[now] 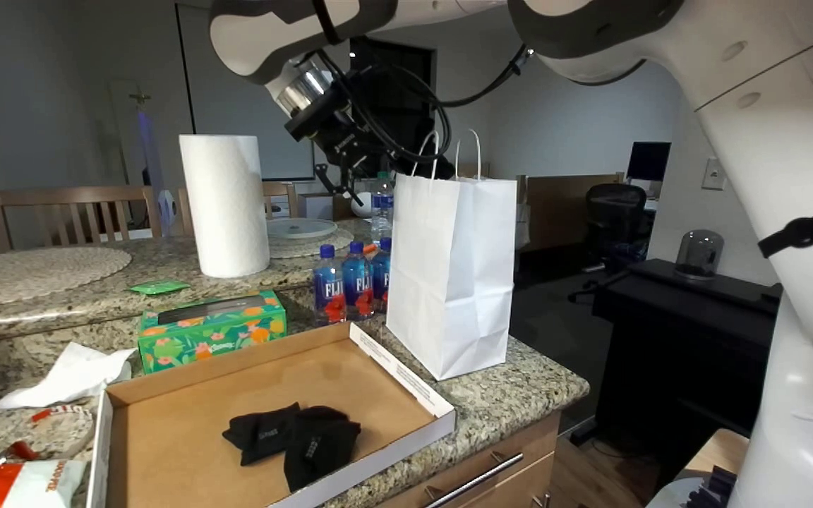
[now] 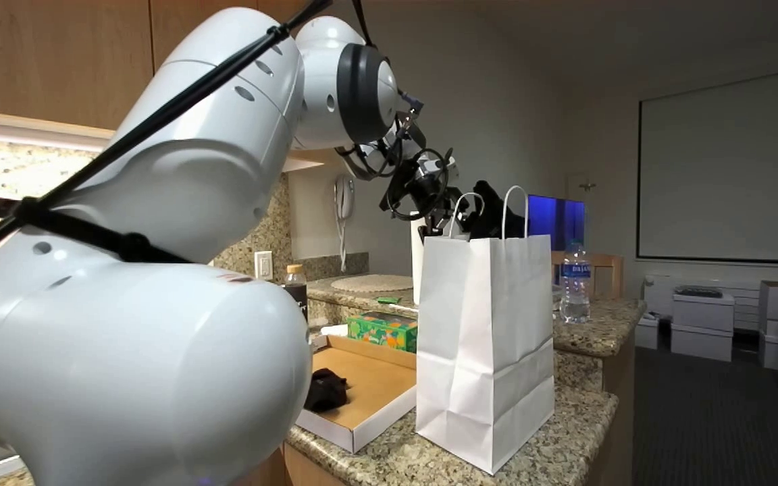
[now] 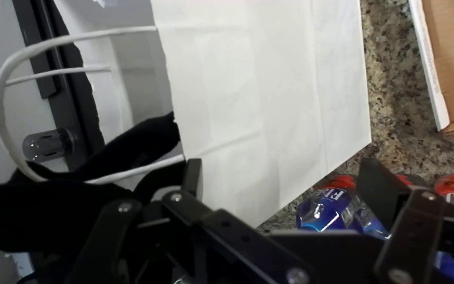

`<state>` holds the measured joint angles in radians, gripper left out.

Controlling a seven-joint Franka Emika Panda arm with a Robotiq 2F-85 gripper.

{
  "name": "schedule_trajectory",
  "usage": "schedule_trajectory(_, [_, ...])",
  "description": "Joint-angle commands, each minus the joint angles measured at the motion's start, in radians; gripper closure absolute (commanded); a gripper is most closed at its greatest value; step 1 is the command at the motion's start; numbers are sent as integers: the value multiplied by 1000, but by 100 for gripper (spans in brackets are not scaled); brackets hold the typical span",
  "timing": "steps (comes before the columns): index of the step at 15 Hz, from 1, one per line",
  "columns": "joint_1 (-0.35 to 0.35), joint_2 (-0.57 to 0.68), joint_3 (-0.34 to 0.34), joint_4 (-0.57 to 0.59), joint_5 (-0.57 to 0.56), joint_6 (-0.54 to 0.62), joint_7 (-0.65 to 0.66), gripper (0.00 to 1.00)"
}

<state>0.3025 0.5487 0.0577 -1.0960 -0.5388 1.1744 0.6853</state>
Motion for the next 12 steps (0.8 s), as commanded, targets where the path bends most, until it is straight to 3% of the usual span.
schedule_trajectory(1, [-21, 21, 0, 62, 46, 20, 24, 0])
schedule_trajectory(8, [-64, 37, -5, 108, 124, 21, 108, 0])
schedule_trajectory(12, [-94, -4, -1, 70, 209, 133, 248, 0])
